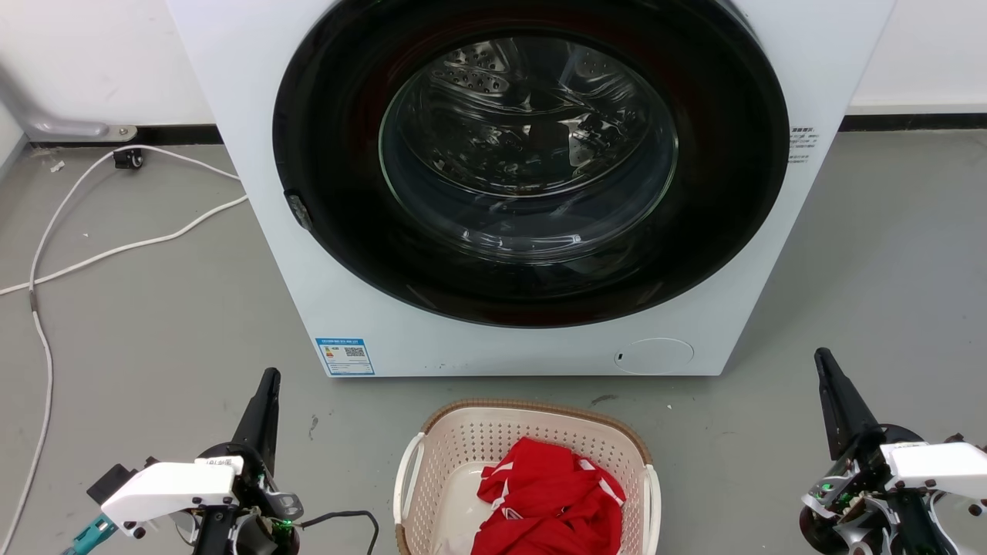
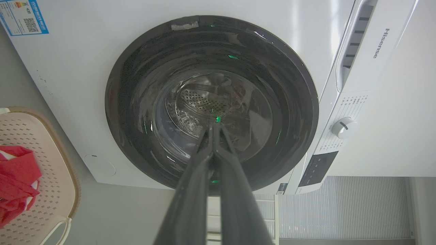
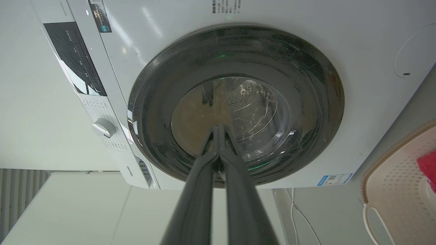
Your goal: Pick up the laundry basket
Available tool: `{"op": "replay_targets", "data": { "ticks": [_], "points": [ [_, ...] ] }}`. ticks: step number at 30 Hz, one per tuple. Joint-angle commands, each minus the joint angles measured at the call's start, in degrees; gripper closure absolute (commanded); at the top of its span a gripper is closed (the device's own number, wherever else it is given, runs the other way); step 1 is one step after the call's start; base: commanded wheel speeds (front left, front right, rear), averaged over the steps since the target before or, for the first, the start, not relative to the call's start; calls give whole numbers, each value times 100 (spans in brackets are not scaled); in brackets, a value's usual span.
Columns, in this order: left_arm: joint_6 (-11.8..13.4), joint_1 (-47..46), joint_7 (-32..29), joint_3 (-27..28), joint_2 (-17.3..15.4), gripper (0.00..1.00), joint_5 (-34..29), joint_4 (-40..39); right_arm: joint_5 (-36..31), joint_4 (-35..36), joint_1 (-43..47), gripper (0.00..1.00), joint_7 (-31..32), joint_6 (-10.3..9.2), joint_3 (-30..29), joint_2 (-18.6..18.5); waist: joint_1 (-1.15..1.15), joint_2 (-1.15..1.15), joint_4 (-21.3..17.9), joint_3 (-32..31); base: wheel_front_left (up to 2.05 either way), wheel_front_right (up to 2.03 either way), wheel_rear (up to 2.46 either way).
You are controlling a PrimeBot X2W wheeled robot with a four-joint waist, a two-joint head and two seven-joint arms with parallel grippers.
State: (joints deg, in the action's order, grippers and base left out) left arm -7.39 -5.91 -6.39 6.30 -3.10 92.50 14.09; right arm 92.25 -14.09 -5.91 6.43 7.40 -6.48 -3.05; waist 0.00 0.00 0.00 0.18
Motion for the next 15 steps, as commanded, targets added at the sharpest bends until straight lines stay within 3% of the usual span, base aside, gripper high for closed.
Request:
{"op": "replay_targets", "data": {
  "ticks": [1, 15],
  "points": [
    [-19, -66, -7, 22, 2, 100, -22, 9, -20, -7, -69, 100, 12, 17, -8, 18, 0, 0, 0, 0, 0, 0, 0],
    [-19, -67, -13, 26, 5, 100, -29, 8, -18, -7, -70, 100, 13, 17, -9, 19, 0, 0, 0, 0, 0, 0, 0]
  ]
}}
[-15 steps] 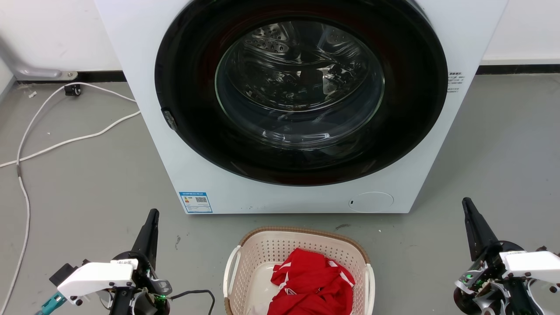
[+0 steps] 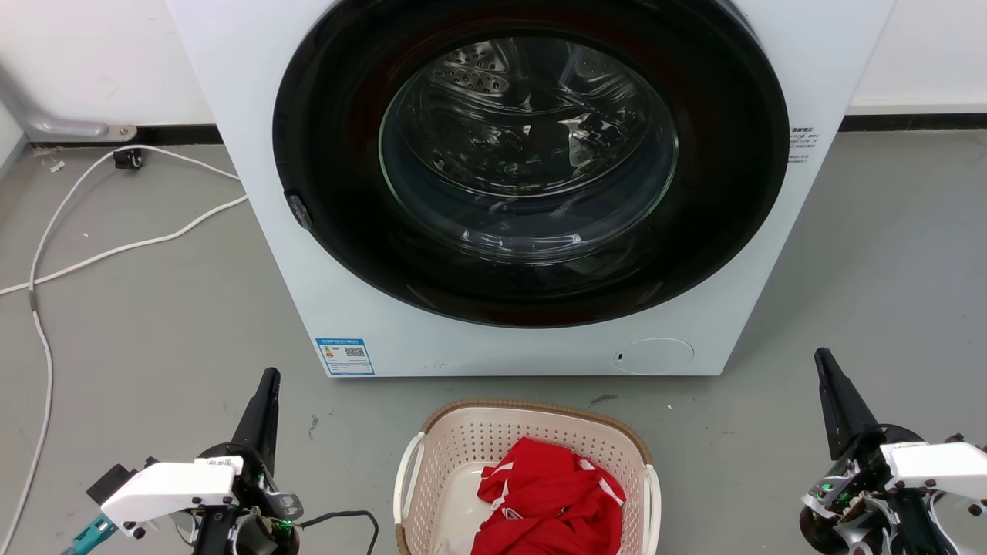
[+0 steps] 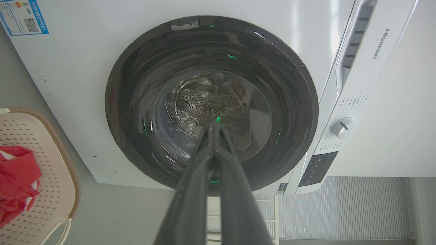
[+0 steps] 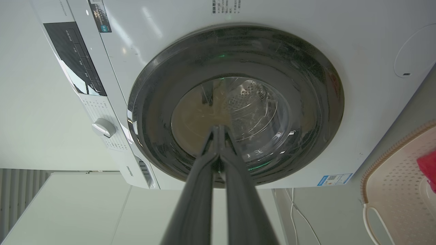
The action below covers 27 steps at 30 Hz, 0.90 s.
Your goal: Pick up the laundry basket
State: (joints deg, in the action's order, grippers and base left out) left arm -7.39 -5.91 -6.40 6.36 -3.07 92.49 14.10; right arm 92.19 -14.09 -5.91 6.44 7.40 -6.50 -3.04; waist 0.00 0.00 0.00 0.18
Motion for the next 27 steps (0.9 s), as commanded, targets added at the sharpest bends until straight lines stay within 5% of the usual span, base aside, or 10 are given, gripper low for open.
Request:
{"op": "replay_targets", "data": {
  "ticks": [1, 19, 20, 27],
  "points": [
    [-19, -67, -12, 20, 1, 100, -28, 7, -13, -7, -70, 100, 12, 17, -7, 18, 0, 0, 0, 0, 0, 0, 0],
    [-19, -67, -19, 26, 5, 100, -31, 8, -15, -7, -70, 100, 8, 17, -9, 19, 0, 0, 0, 0, 0, 0, 0],
    [0, 8, 1, 2, 6, 0, -5, 16, 0, -13, 9, 0, 7, 0, 0, 2, 0, 0, 0, 0, 0, 0, 0],
    [0, 87, 125, -147, 29, 0, -20, 54, 17, -35, 128, 0, -121, 0, 83, 11, 0, 0, 1, 1, 0, 0, 0]
  ]
}}
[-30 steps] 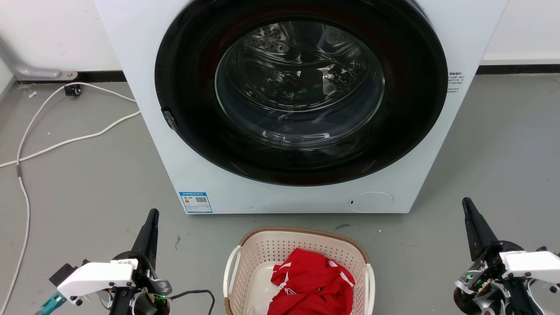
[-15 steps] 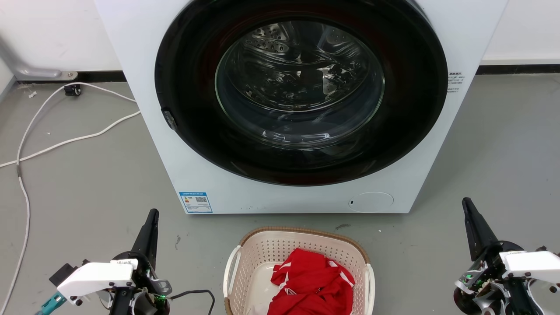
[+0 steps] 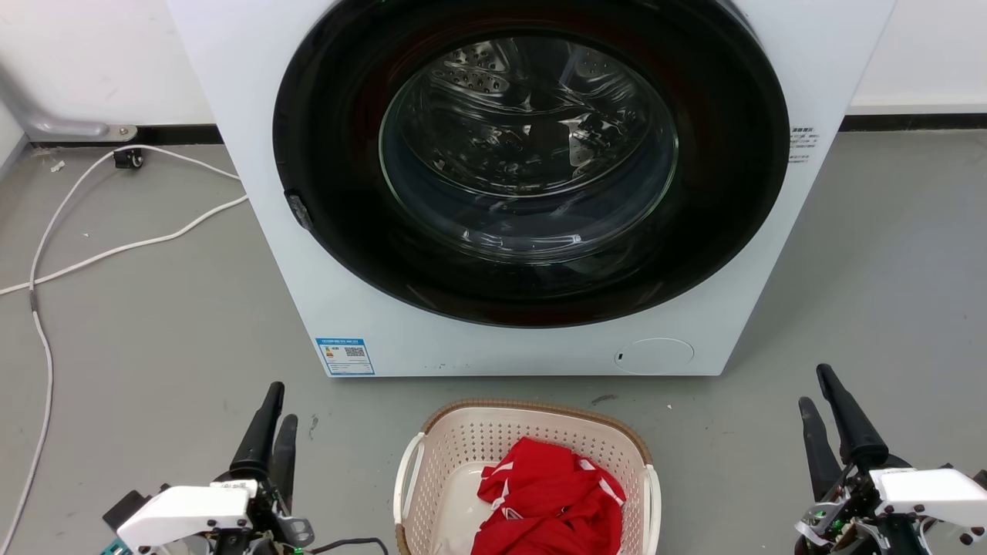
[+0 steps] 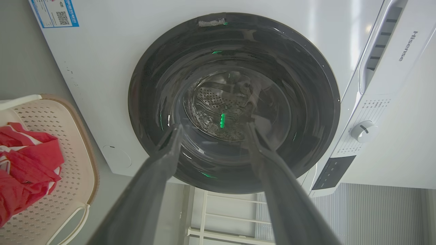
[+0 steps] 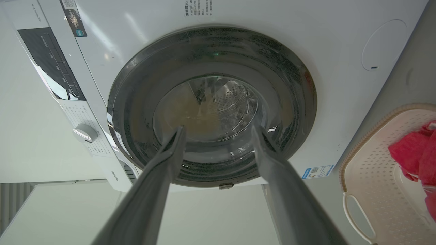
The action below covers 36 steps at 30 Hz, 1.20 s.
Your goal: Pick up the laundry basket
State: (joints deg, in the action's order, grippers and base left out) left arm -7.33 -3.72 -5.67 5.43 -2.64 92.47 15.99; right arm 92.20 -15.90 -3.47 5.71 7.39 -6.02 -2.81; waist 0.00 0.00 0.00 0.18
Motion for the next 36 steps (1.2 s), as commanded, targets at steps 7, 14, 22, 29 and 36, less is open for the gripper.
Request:
{"op": "replay_targets", "data": {
  "ticks": [7, 14, 22, 29, 36],
  "points": [
    [-7, -151, 260, -279, -33, 0, -219, -317, -123, 274, -87, 0, -253, 2, 179, -14, 0, 0, 8, -1, 0, 0, 0],
    [-8, -141, 468, -426, -42, 0, -1083, -527, -964, 439, -90, 0, -461, 3, 267, -24, 0, 0, 19, -3, 0, 0, 0],
    [-10, -111, 658, -540, -25, 0, -2099, -657, -2280, 640, -102, 0, -652, 4, 404, -20, 0, 0, 38, -3, 0, 0, 0],
    [-10, -100, 788, -654, -22, 0, -2784, -700, -3240, 732, -84, 0, -787, 5, 470, -16, 0, 0, 50, -8, 0, 0, 0],
    [-2, -72, 931, -723, -22, 0, -3634, -676, -4257, 818, -64, 0, -869, 6, 574, -14, 0, 0, 52, -17, 0, 0, 0]
  ]
}}
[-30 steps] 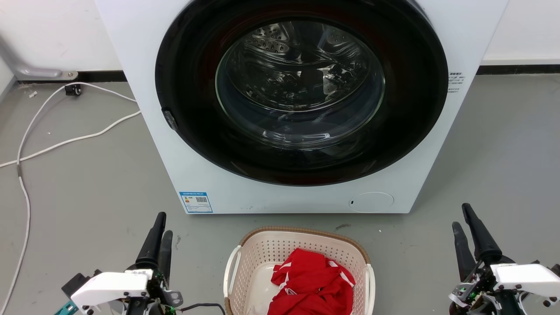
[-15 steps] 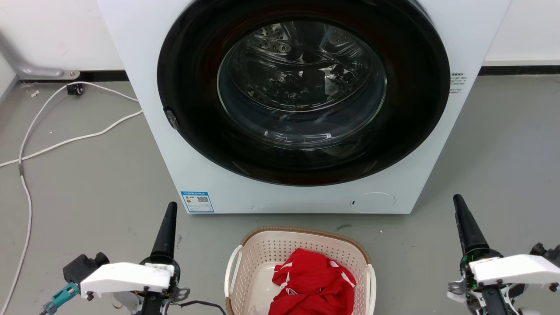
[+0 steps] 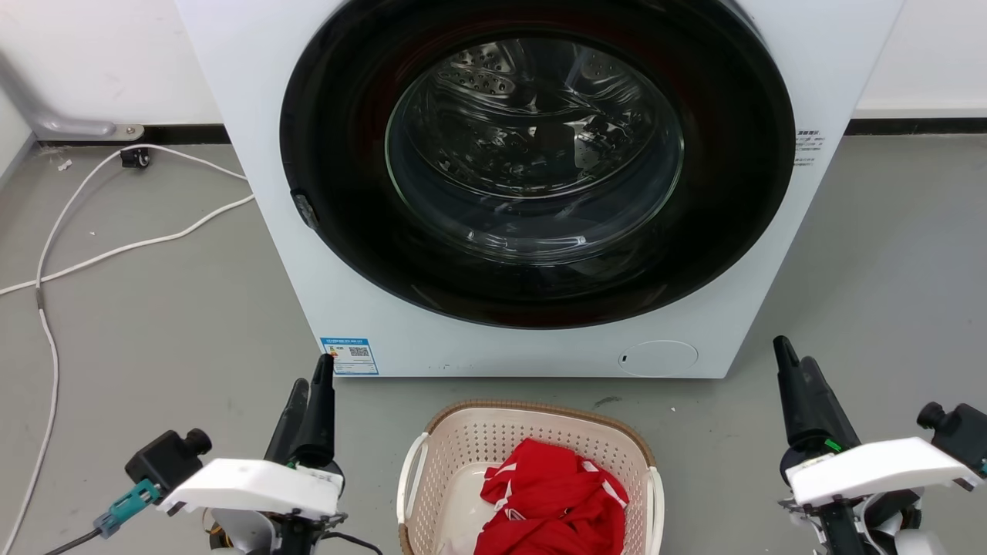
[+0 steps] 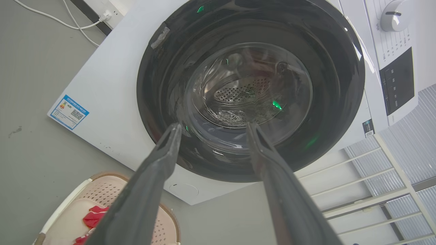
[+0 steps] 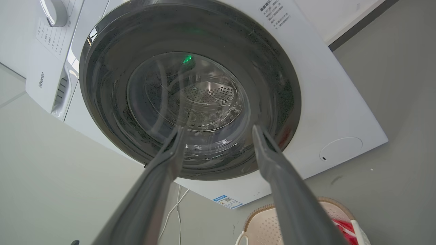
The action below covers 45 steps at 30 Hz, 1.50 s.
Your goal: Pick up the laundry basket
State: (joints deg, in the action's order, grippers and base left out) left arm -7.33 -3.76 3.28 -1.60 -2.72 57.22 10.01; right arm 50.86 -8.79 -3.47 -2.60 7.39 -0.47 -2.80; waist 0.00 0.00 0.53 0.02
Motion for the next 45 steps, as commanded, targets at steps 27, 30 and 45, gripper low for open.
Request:
{"op": "replay_targets", "data": {
  "ticks": [27, 30, 45],
  "points": [
    [135, -11, 507, -398, -18, 0, -2512, -235, -2500, 342, 126, 0, -67, 9, 174, -15, 0, 0, 26, -71, 0, 0, 0],
    [144, 15, 551, -419, -18, 0, -2704, -220, -2677, 372, 142, 0, -87, 10, 148, -15, 0, 0, 26, -78, 0, 0, 0],
    [162, 41, 786, -509, -20, 0, -3706, -78, -3575, 550, 317, 0, -82, 12, 194, -14, 0, 0, 42, -101, 0, 0, 0]
  ]
}}
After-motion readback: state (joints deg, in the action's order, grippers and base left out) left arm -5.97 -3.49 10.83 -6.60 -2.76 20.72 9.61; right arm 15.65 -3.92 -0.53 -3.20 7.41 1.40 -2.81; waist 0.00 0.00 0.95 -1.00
